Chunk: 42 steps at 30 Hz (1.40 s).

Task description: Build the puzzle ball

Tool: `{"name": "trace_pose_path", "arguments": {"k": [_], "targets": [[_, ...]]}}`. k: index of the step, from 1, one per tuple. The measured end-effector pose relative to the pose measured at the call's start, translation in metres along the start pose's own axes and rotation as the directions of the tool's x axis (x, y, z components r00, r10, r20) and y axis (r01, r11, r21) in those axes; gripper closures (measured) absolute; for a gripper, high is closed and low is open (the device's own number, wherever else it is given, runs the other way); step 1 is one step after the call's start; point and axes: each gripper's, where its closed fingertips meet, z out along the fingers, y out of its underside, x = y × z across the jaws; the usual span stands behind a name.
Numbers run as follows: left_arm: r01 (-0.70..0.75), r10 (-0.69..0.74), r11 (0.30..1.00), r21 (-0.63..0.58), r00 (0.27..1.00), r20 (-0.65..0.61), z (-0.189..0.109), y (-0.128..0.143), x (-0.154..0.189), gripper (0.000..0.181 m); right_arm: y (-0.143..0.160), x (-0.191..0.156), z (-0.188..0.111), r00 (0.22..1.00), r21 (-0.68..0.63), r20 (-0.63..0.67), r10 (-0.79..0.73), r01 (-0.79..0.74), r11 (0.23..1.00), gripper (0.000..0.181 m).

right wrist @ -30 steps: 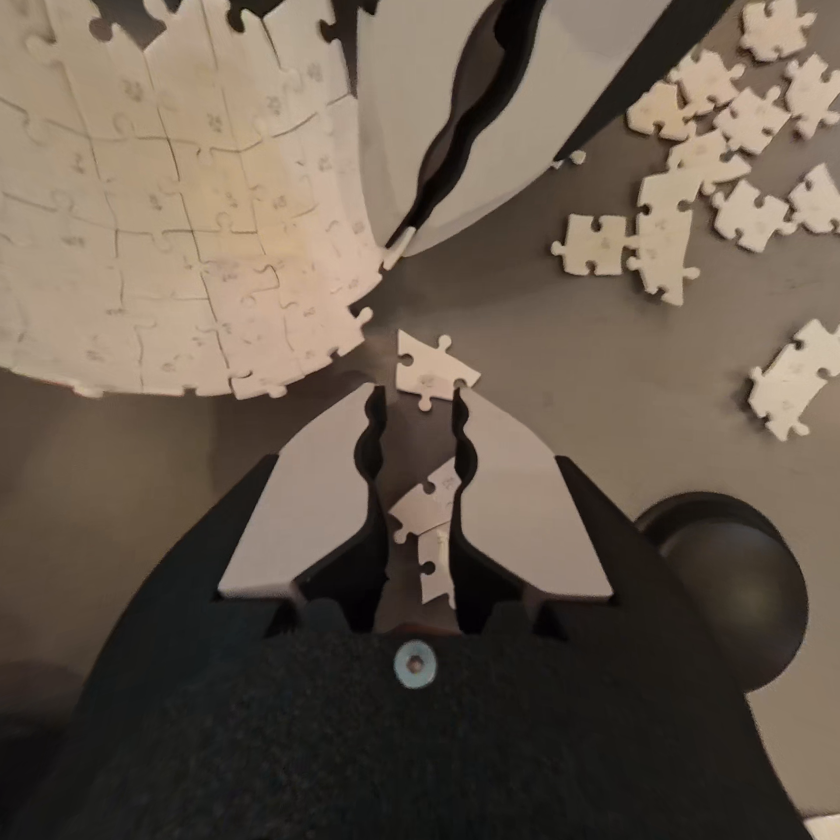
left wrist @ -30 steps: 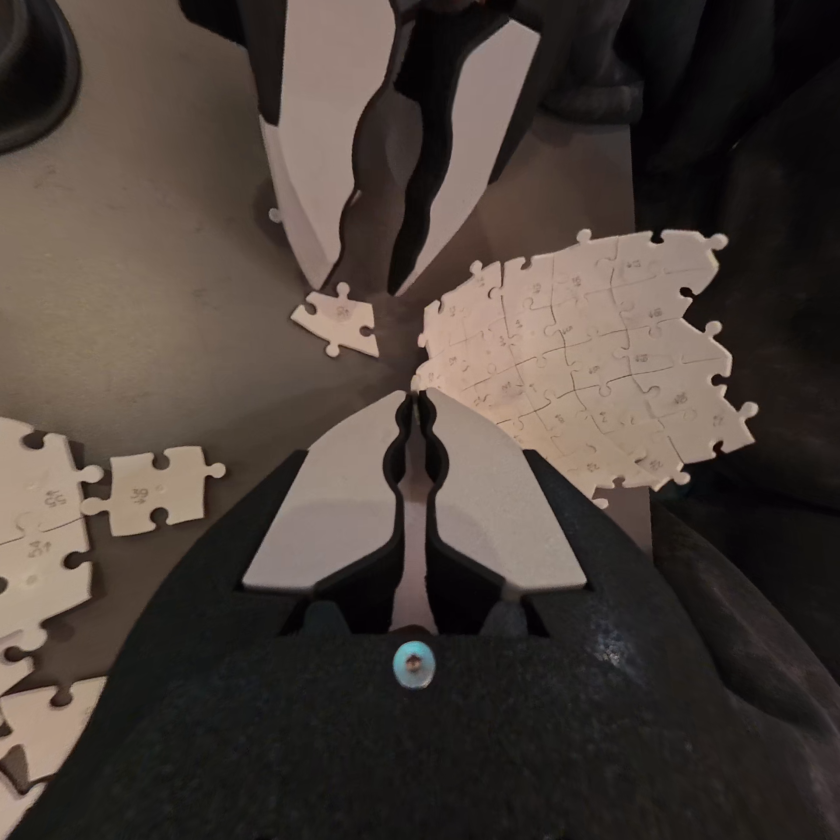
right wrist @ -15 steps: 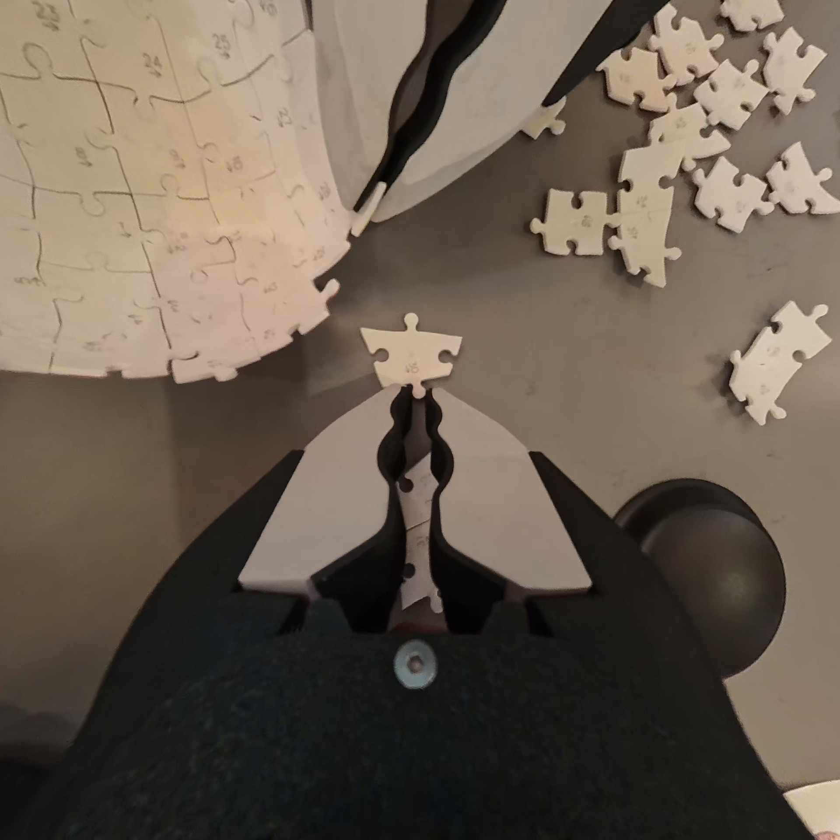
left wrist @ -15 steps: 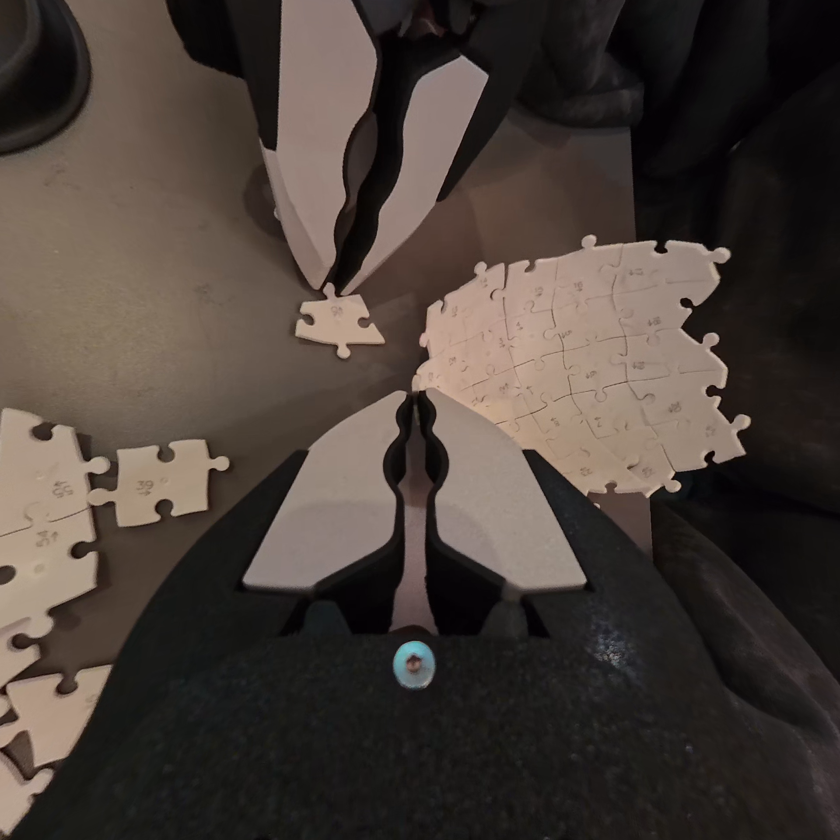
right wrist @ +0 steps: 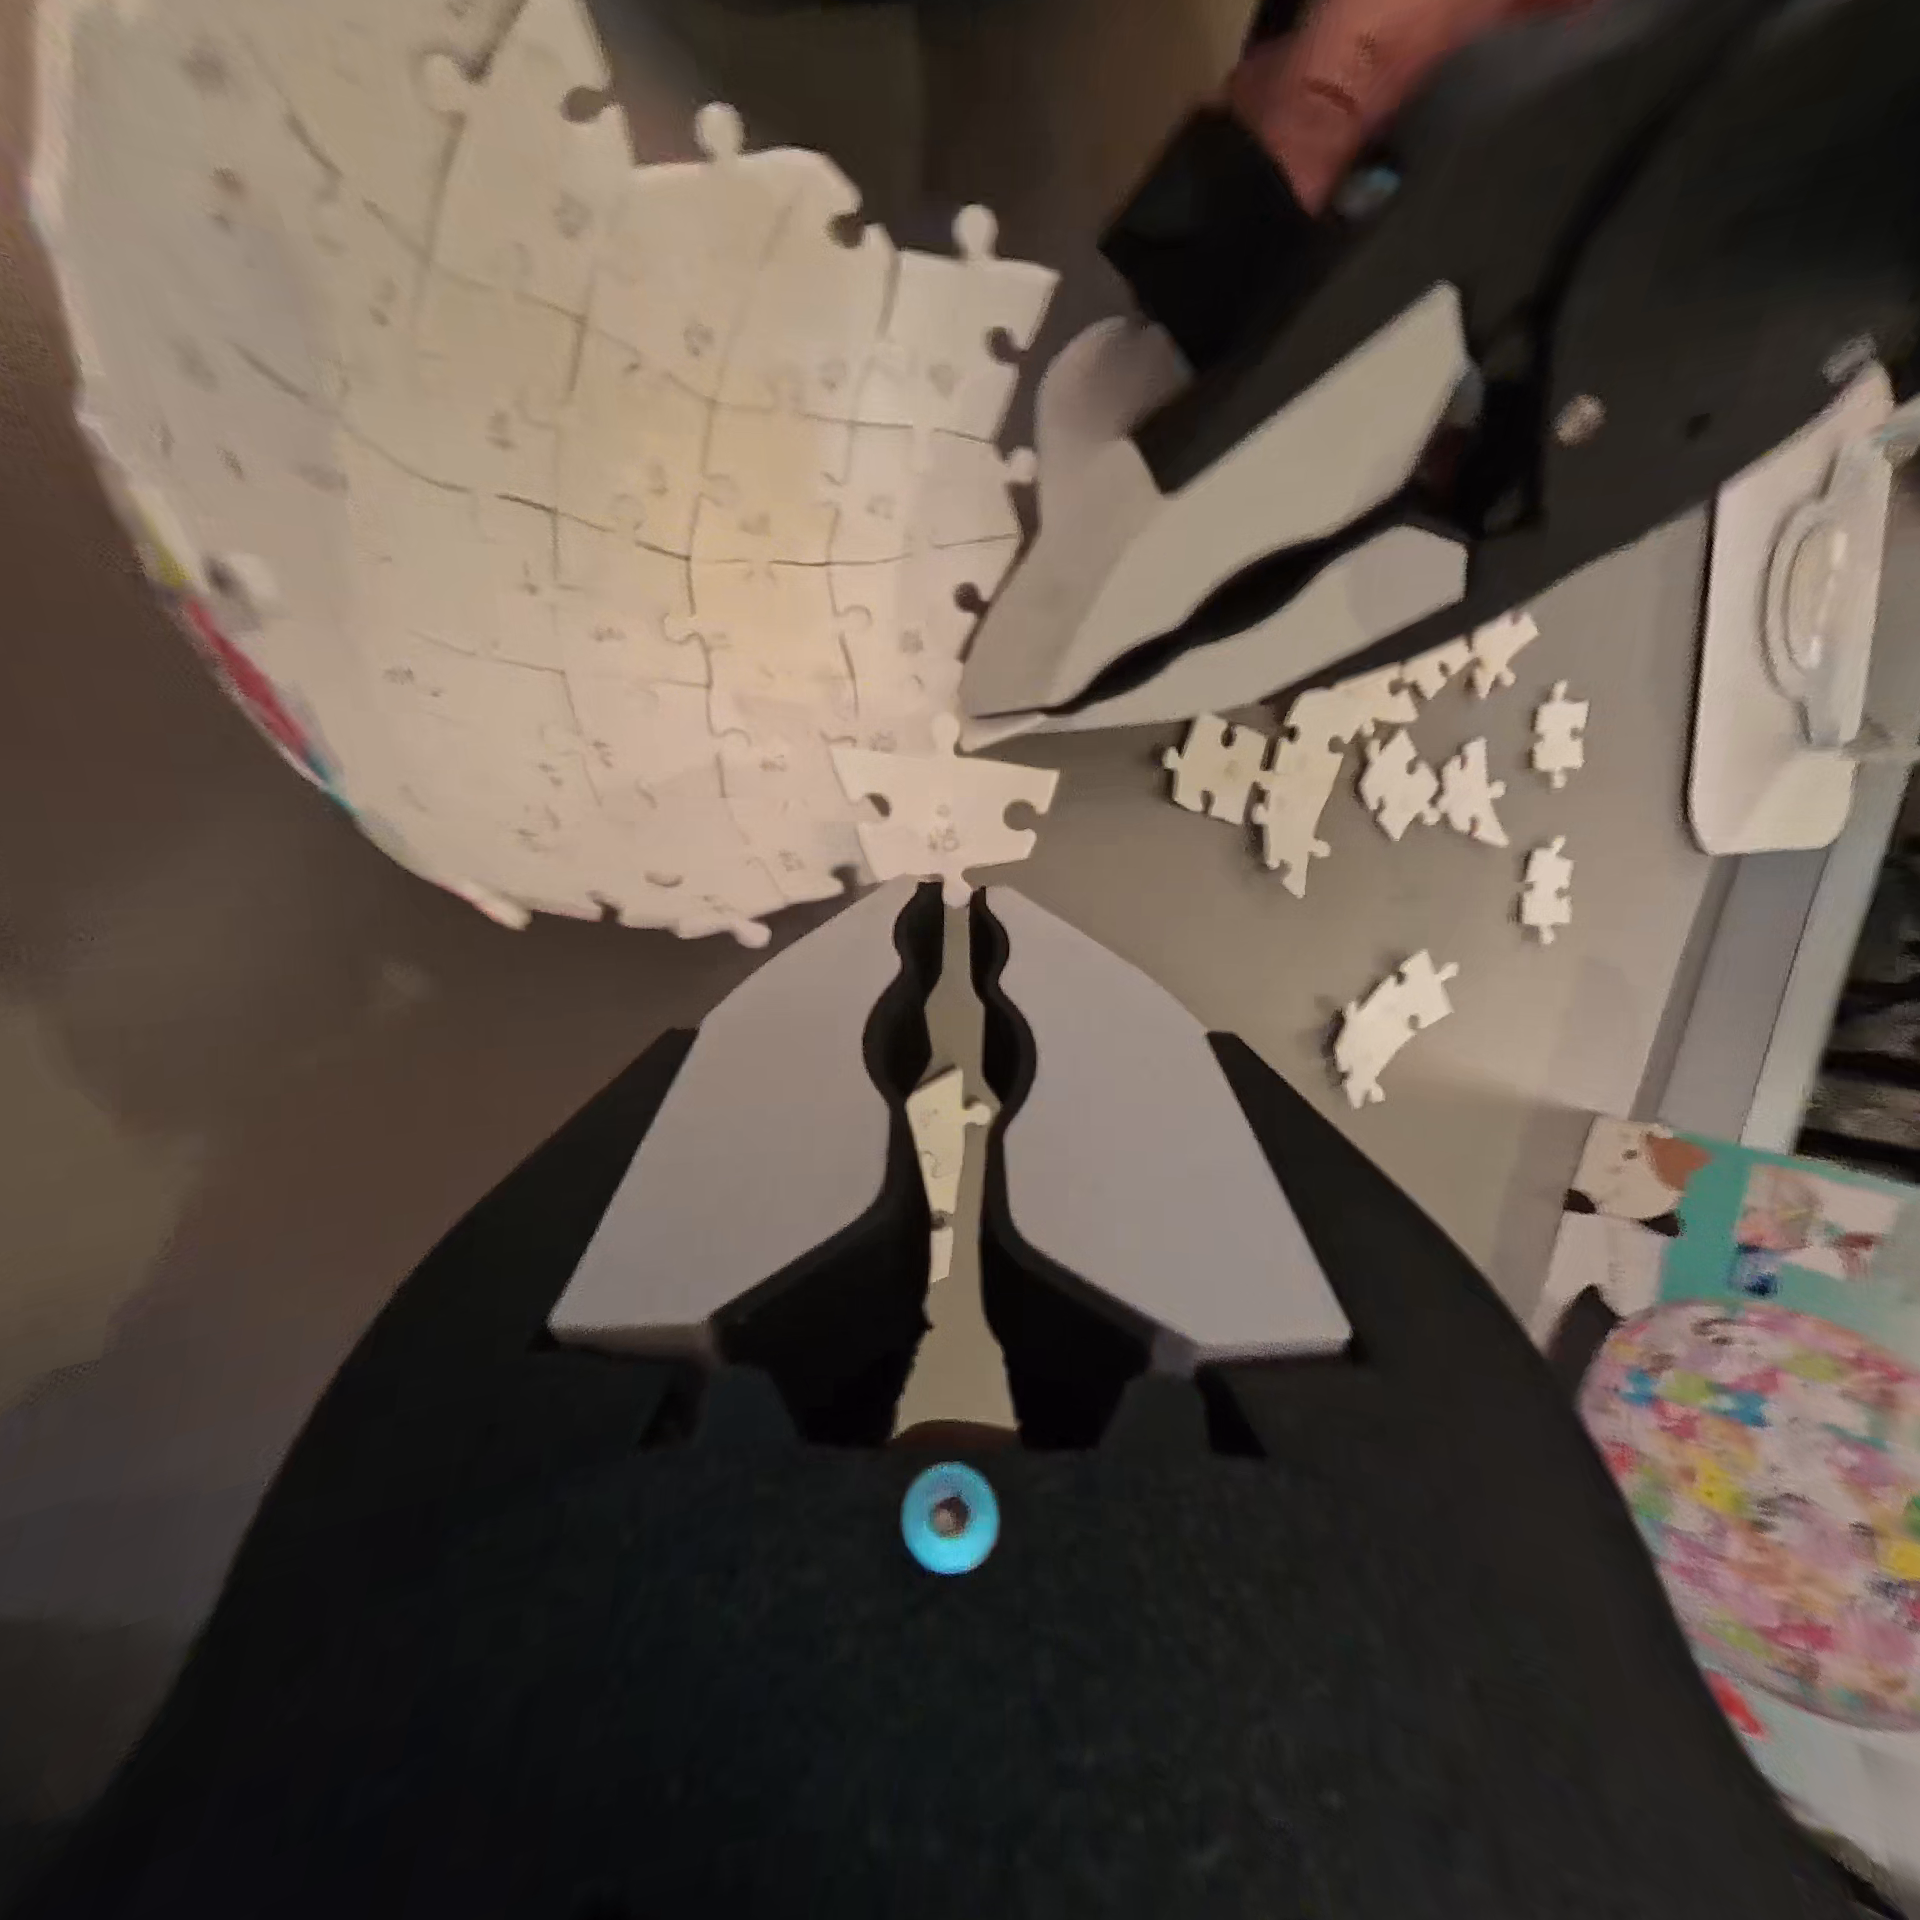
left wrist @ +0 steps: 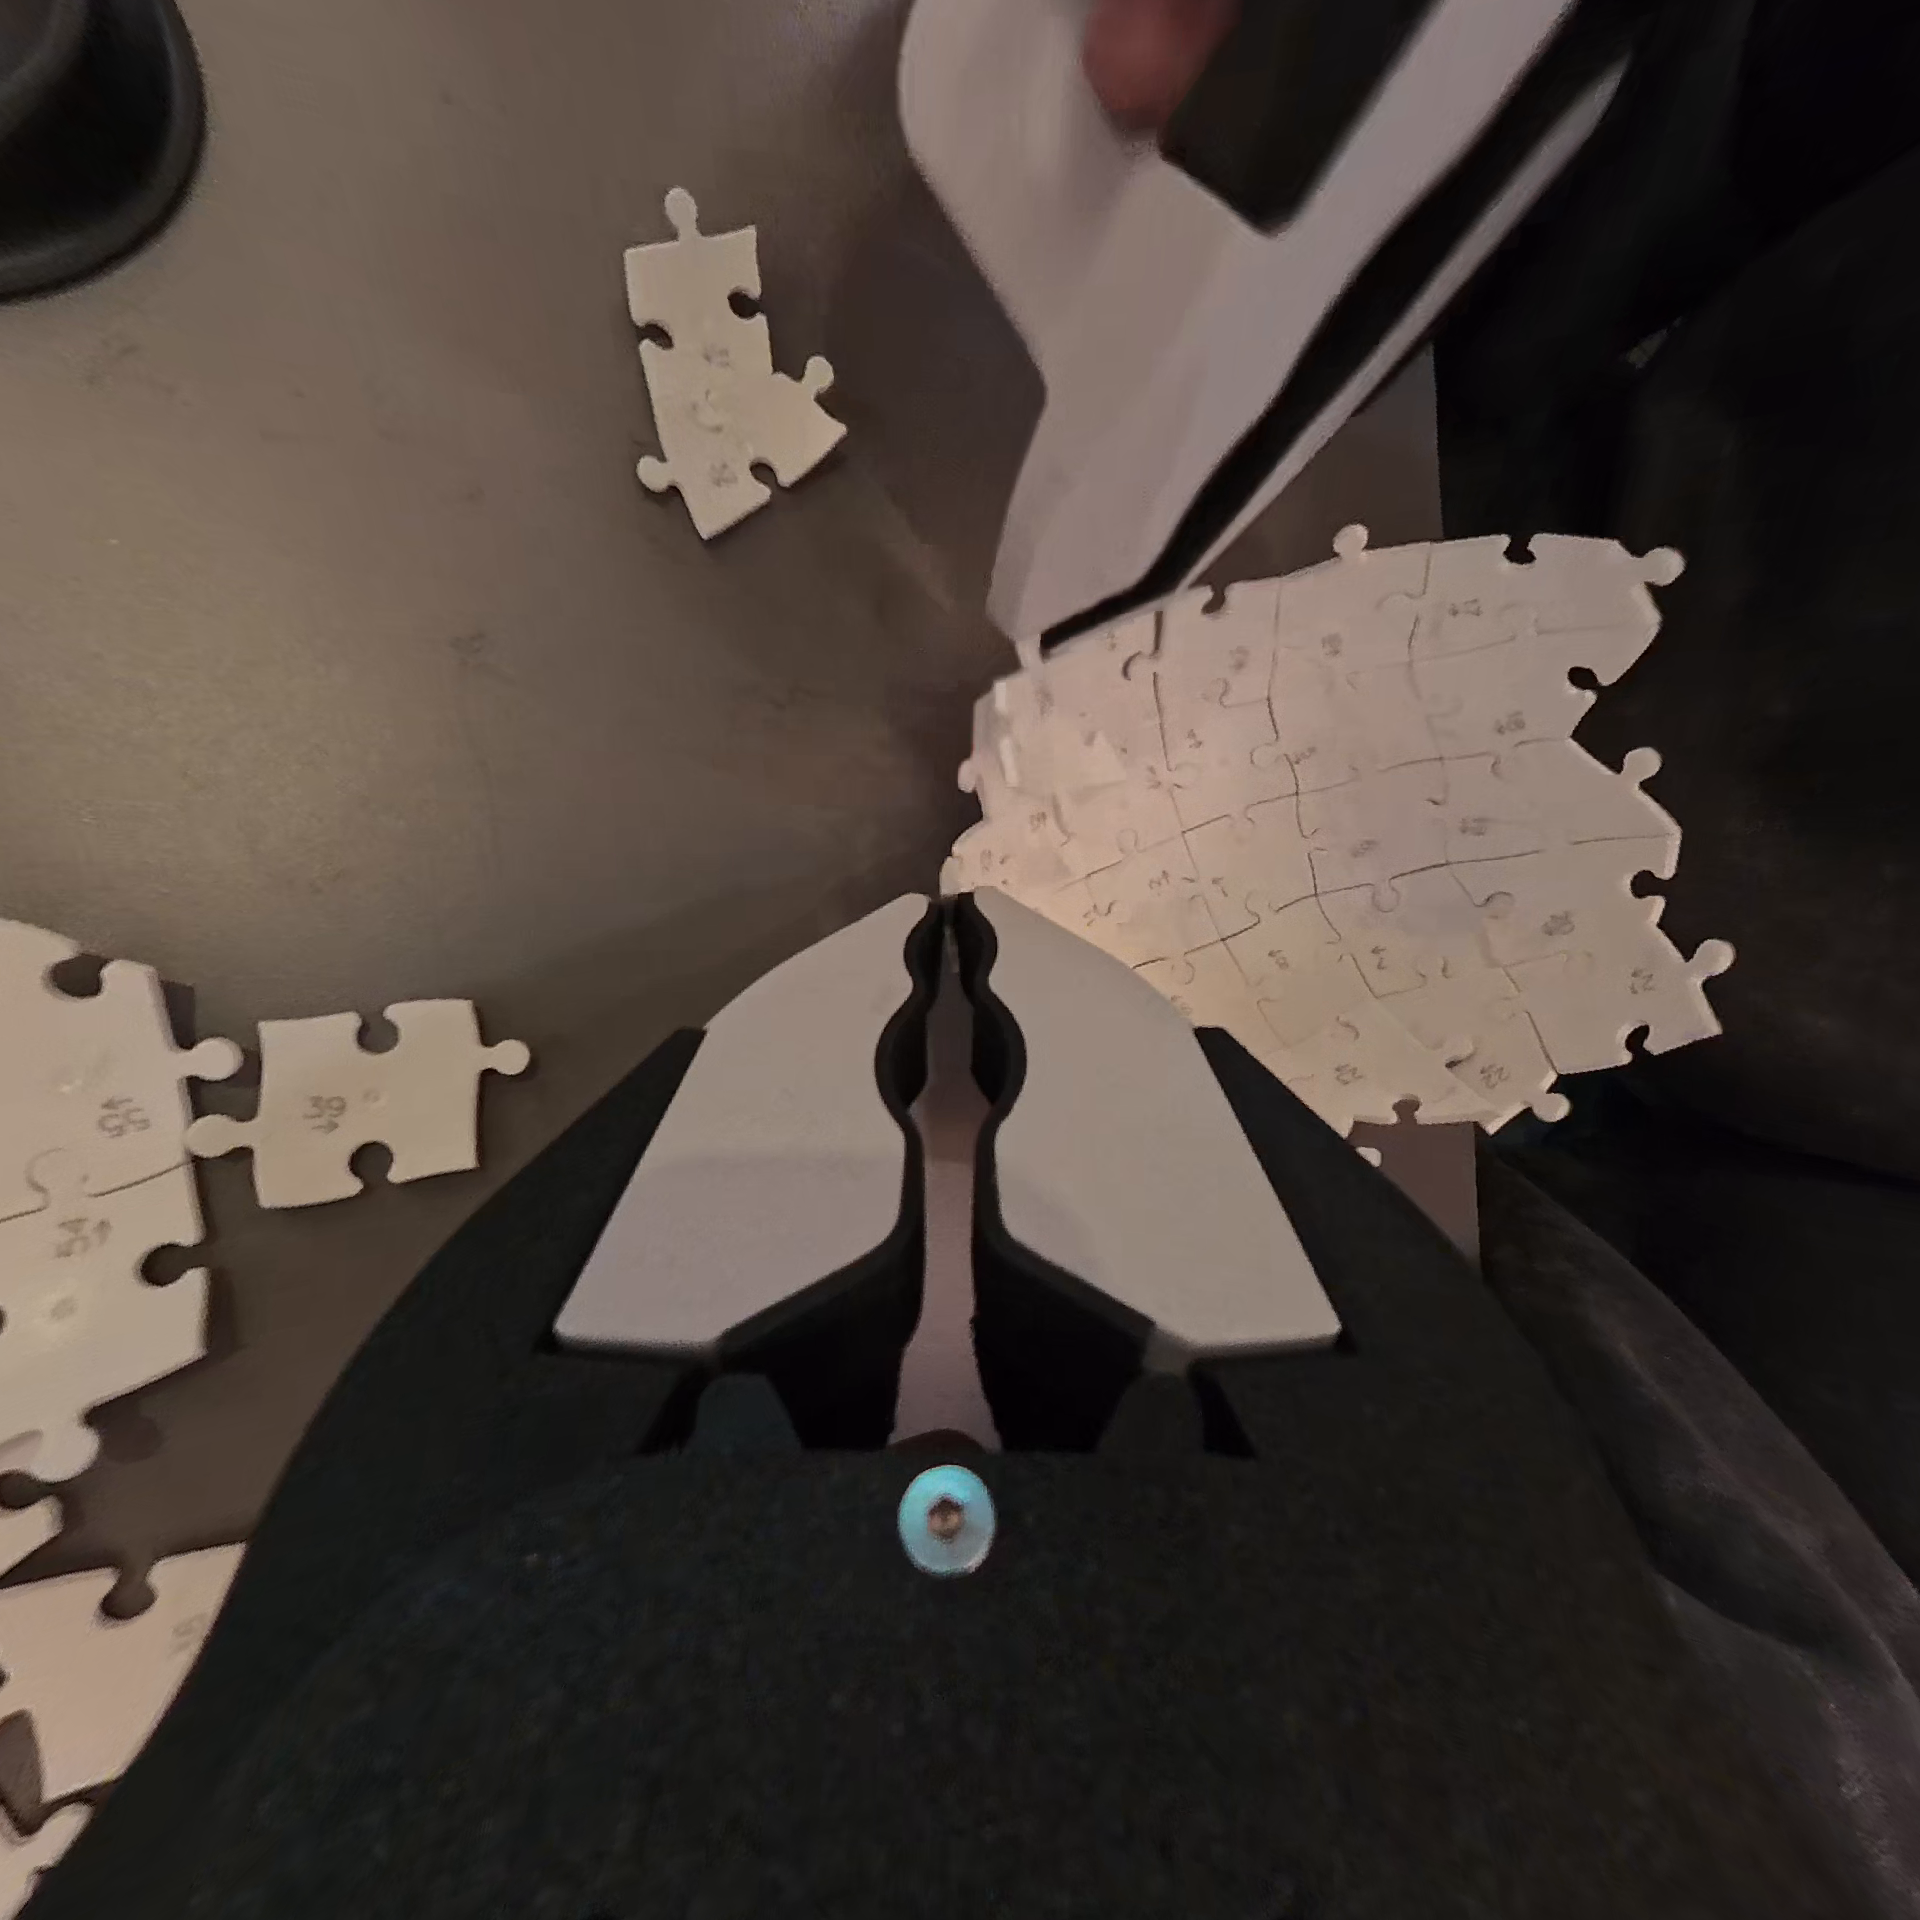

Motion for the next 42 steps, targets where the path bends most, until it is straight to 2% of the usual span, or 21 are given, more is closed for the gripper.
{"name": "trace_pose_path", "arguments": {"k": [2,5,10,16,24,33,42], "targets": [[0.003,-0.003,1.0,0.003,1.0,-0.007,0.0,0.0,0.0,0.179,0.0,0.002,0.004,0.991,-0.091,-0.052,-0.121,0.116,0.989,0.176],[0.011,-0.011,1.0,0.014,1.0,-0.027,0.001,0.0,0.0,0.179,-0.003,0.003,0.007,0.973,-0.175,-0.058,-0.221,0.209,0.962,0.176],[0.025,-0.025,1.0,0.008,0.999,-0.03,0.003,0.001,-0.002,0.179,0.008,0.006,0.014,0.956,-0.299,-0.027,-0.292,0.271,0.915,0.176],[0.028,-0.027,1.0,0.01,0.999,-0.028,0.004,-0.001,-0.002,0.179,0.007,0.008,0.017,0.935,-0.355,-0.023,-0.353,0.323,0.877,0.176],[0.037,-0.036,0.999,0.01,0.999,-0.022,0.004,-0.001,-0.003,0.179,0.013,0.012,0.021,0.922,-0.419,-0.038,-0.386,0.336,0.844,0.176],[0.038,-0.038,0.999,0.006,0.999,-0.017,0.004,-0.001,-0.003,0.179,0.013,0.01,0.019,0.936,-0.411,-0.041,-0.35,0.304,0.86,0.176],[0.044,-0.044,0.999,0.009,0.999,-0.014,0.004,-0.002,-0.004,0.179,0.015,0.009,0.016,0.933,-0.537,0.018,-0.358,0.311,0.784,0.176]]}}
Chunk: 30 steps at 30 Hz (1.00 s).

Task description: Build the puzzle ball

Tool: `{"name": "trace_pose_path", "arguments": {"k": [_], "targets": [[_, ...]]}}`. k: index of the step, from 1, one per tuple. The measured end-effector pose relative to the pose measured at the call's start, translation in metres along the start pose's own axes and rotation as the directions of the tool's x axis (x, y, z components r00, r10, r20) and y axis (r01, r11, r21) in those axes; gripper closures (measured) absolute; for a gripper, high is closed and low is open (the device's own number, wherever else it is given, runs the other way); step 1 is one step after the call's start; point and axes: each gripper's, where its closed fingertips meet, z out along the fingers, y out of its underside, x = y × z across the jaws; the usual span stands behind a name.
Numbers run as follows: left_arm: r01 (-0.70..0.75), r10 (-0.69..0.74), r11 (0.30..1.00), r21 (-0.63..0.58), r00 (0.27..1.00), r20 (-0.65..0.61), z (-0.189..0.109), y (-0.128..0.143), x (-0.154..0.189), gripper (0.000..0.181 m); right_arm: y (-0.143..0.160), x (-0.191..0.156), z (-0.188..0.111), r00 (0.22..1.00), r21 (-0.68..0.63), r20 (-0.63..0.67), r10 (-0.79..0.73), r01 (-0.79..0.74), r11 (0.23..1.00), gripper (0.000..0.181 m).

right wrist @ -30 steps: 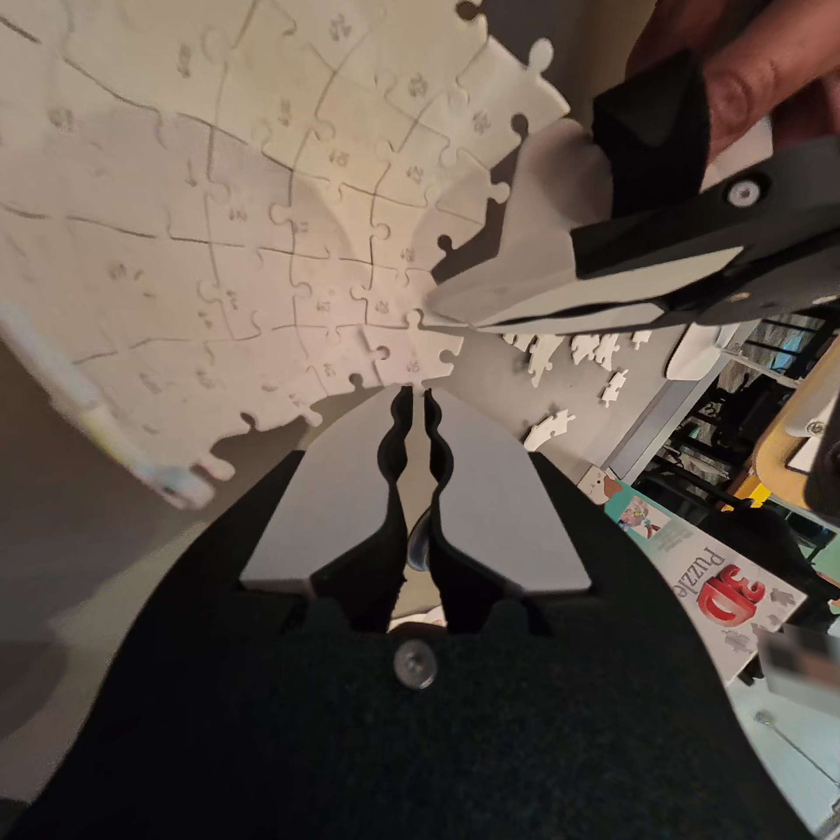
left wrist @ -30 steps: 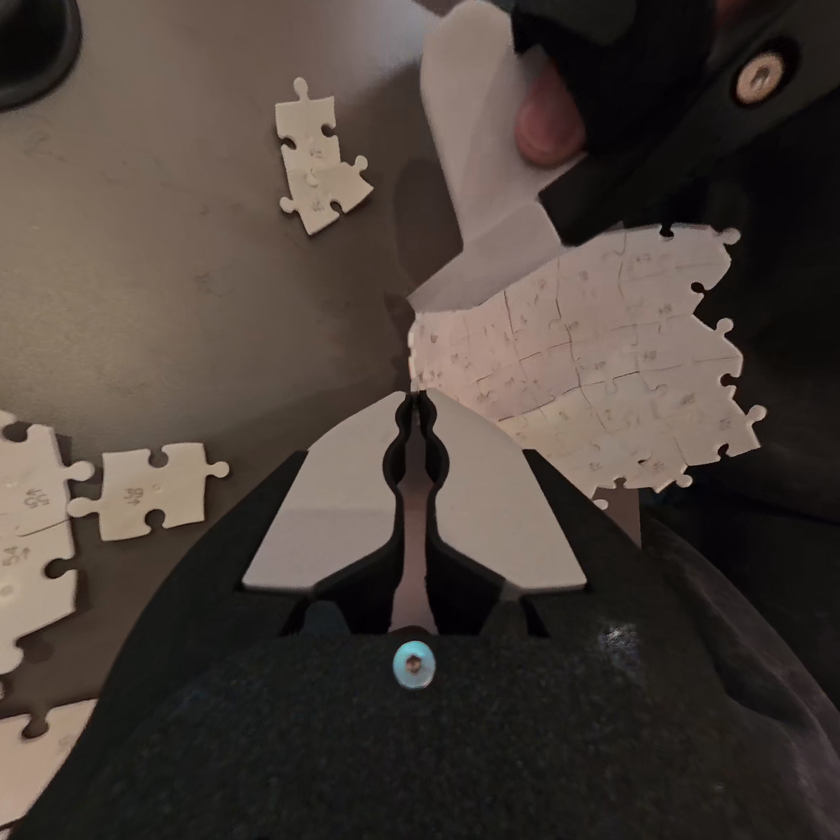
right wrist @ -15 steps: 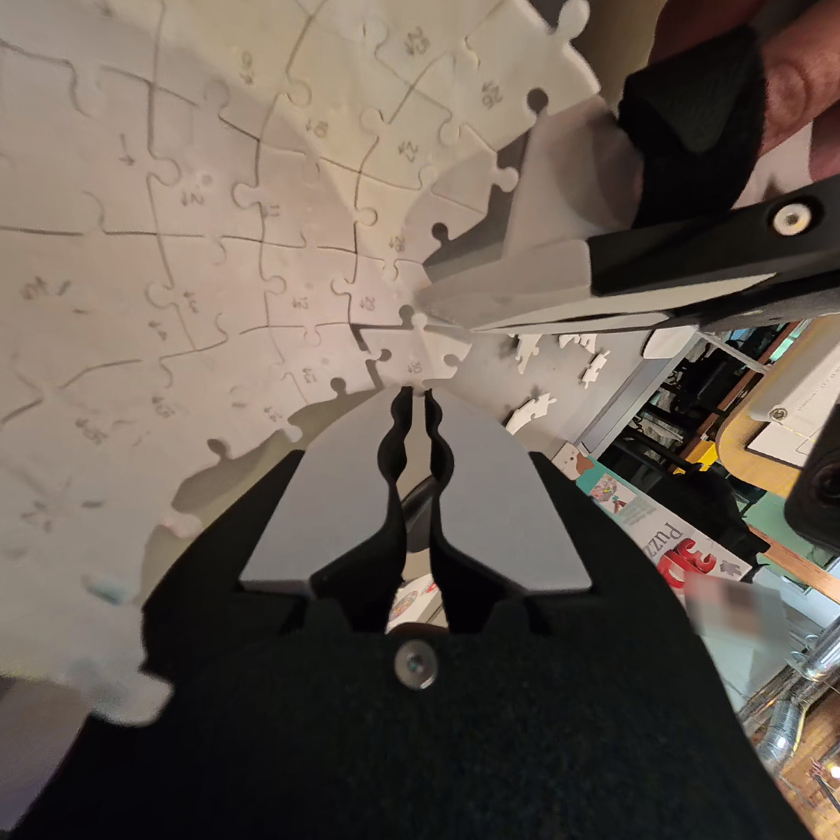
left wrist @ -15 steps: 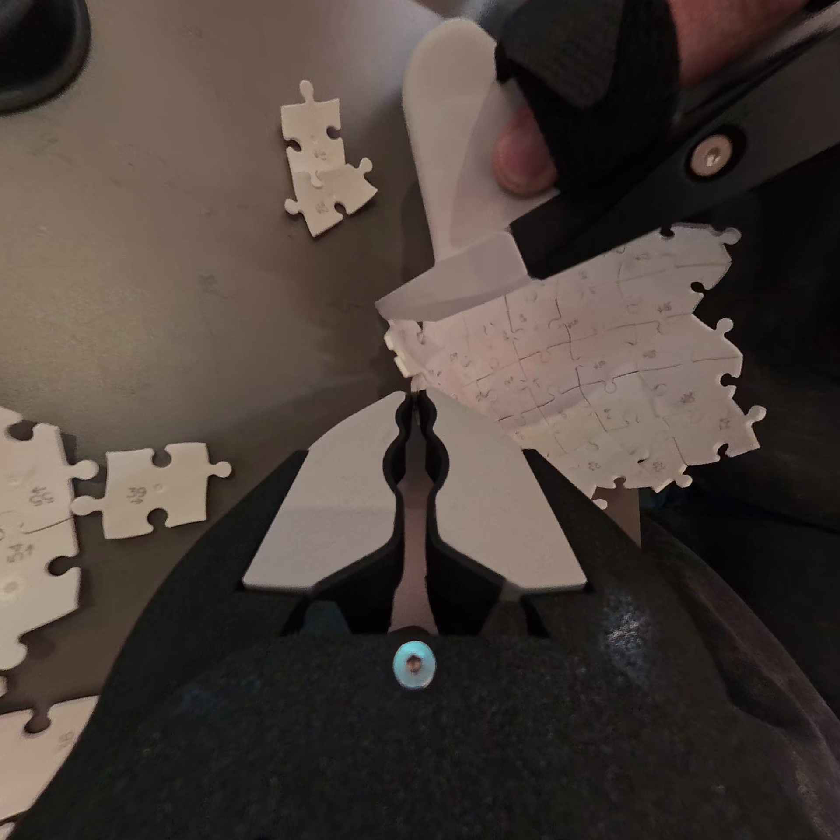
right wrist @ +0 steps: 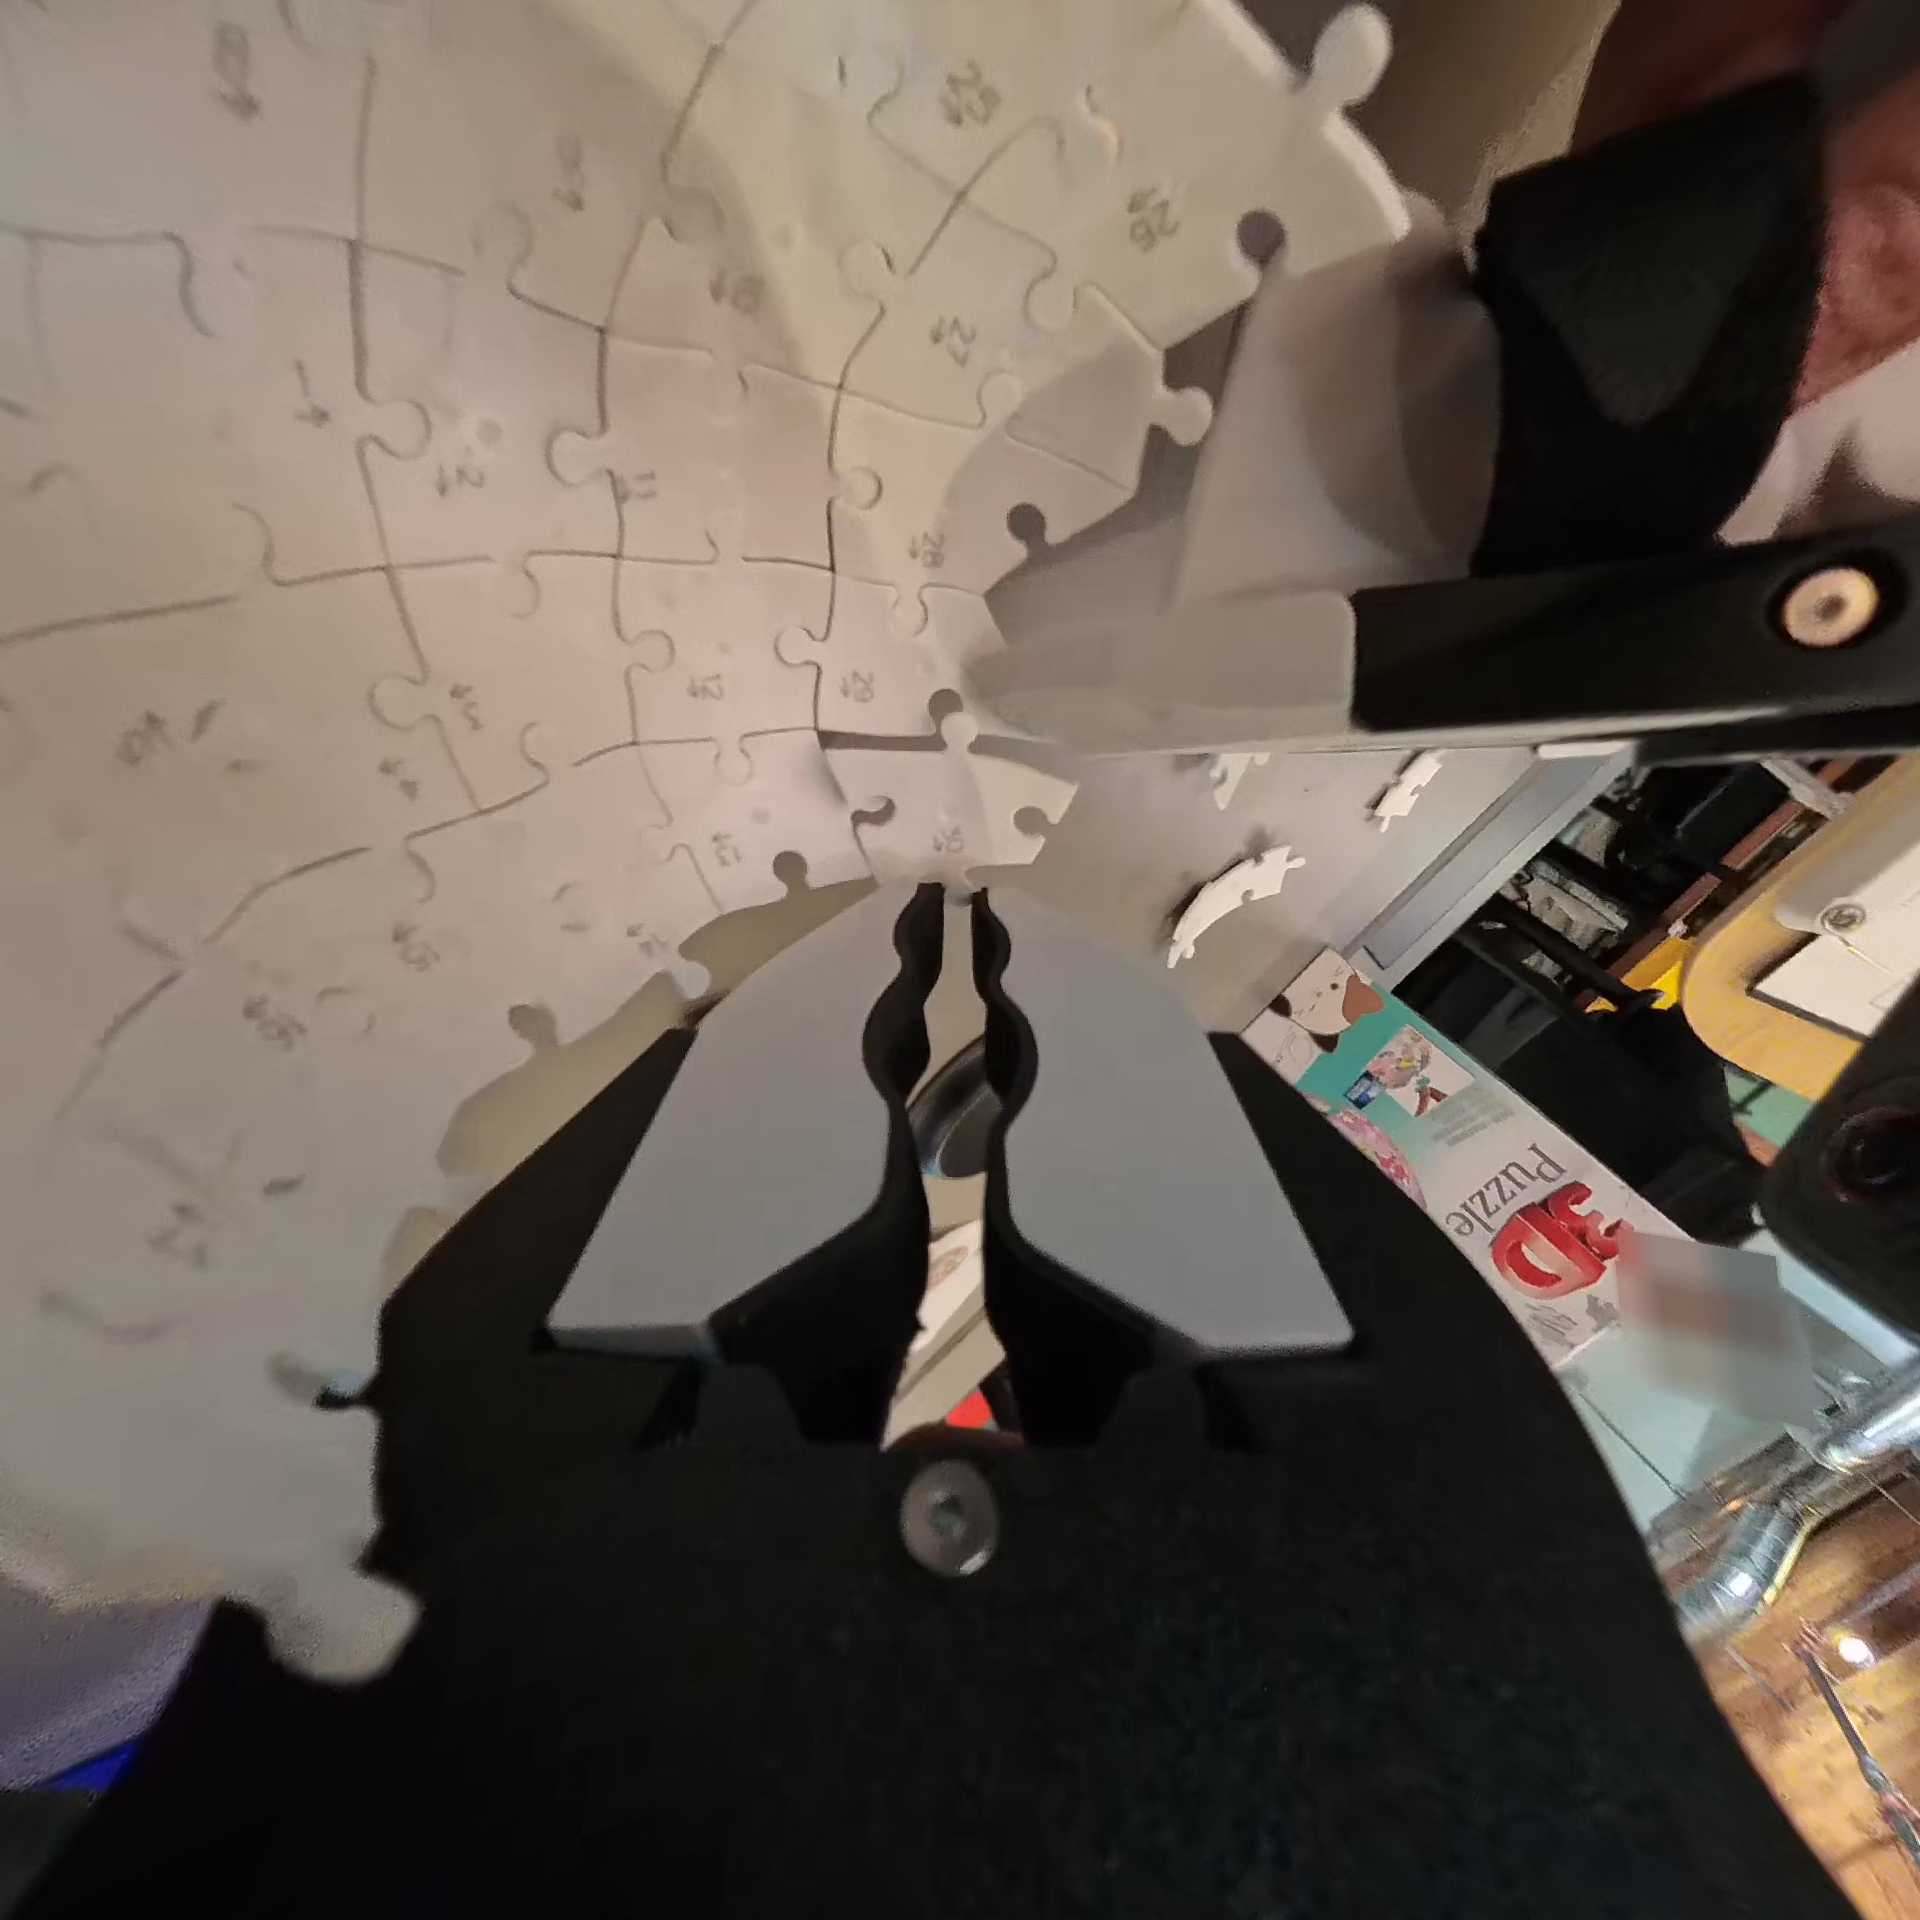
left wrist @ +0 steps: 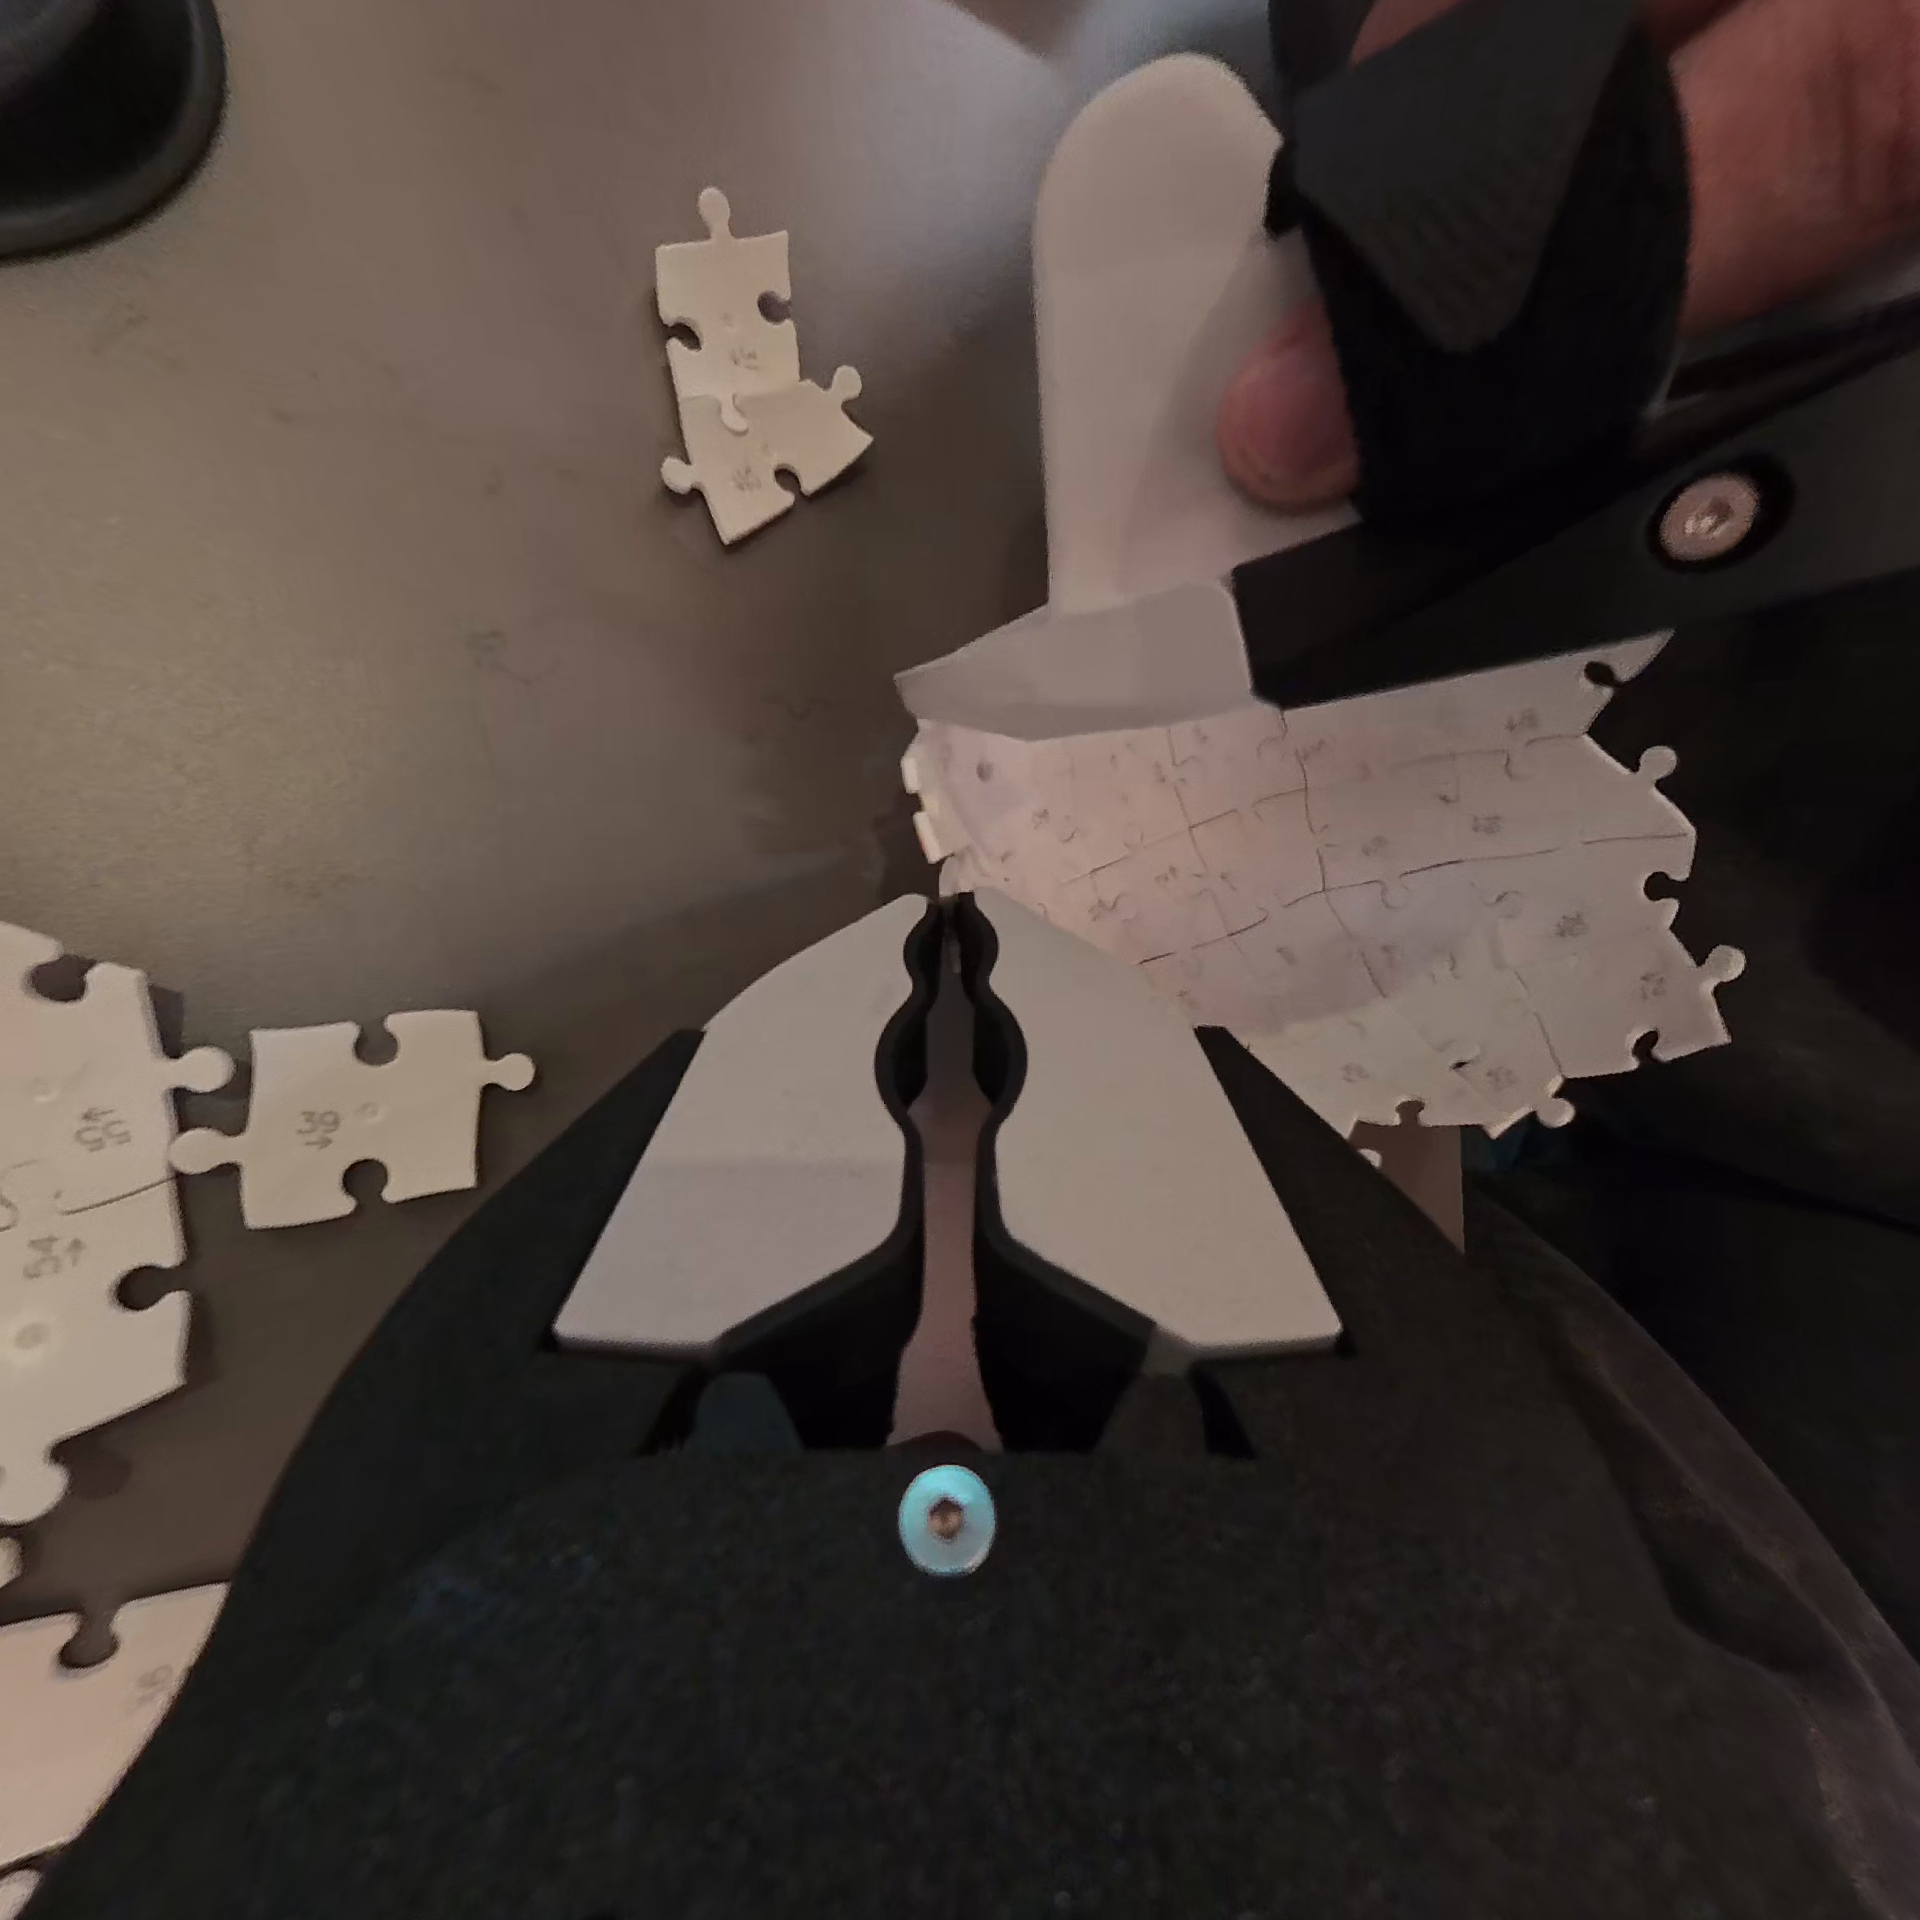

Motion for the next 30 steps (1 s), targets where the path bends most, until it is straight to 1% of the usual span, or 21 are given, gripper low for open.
{"name": "trace_pose_path", "arguments": {"k": [3,10,19,20,23,24,25,26,27,28,29,30], "targets": [[-0.005,0.005,1.0,0.002,1.0,0.002,0.0,-0.001,0.001,0.179,0.002,-0.001,0.002,1.0,-0.045,0.011,0.001,-0.001,0.999,0.176],[-0.003,0.003,1.0,0.001,1.0,0.007,0.0,-0.001,0.0,0.179,0.001,-0.001,0.002,0.999,-0.036,0.031,0.023,-0.022,0.999,0.176],[-0.005,0.005,1.0,0.002,1.0,0.008,0.001,-0.001,0.0,0.179,0.003,-0.002,-0.003,0.997,0.028,0.042,0.066,-0.067,0.997,0.174],[-0.006,0.006,1.0,0.002,1.0,0.009,0.001,-0.001,0.0,0.179,0.002,0.0,-0.004,0.997,0.042,0.036,0.071,-0.073,0.996,0.172],[-0.007,0.007,1.0,0.001,1.0,0.01,0.001,-0.001,0.0,0.179,0.001,0.006,-0.014,0.992,0.14,0.03,0.121,-0.124,0.982,0.17],[-0.007,0.007,1.0,0.001,1.0,0.01,0.001,-0.001,0.001,0.179,0.003,0.011,-0.018,0.985,0.196,0.029,0.171,-0.173,0.965,0.169],[-0.007,0.007,1.0,-0.001,1.0,0.008,0.0,-0.001,0.001,0.179,0.004,0.016,-0.022,0.967,0.269,0.053,0.248,-0.253,0.929,0.17],[-0.011,0.011,1.0,-0.006,1.0,0.003,0.0,0.0,0.003,0.179,0.006,0.022,-0.023,0.933,0.34,0.105,0.345,-0.36,0.869,0.169],[-0.018,0.018,1.0,-0.011,1.0,-0.001,0.0,0.001,0.005,0.179,0.009,0.023,-0.021,0.876,0.393,0.203,0.438,-0.483,0.783,0.164],[-0.023,0.023,1.0,-0.012,1.0,-0.001,0.001,0.001,0.005,0.179,0.011,0.02,-0.017,0.798,0.41,0.333,0.503,-0.603,0.684,0.156],[-0.022,0.022,1.0,-0.012,1.0,-0.002,0.002,0.0,0.005,0.179,0.012,0.015,-0.012,0.708,0.402,0.456,0.538,-0.704,0.586,0.157],[-0.017,0.017,1.0,-0.015,1.0,-0.008,0.002,0.001,0.005,0.179,0.011,0.009,-0.009,0.619,0.382,0.57,0.54,-0.782,0.493,0.16]]}}
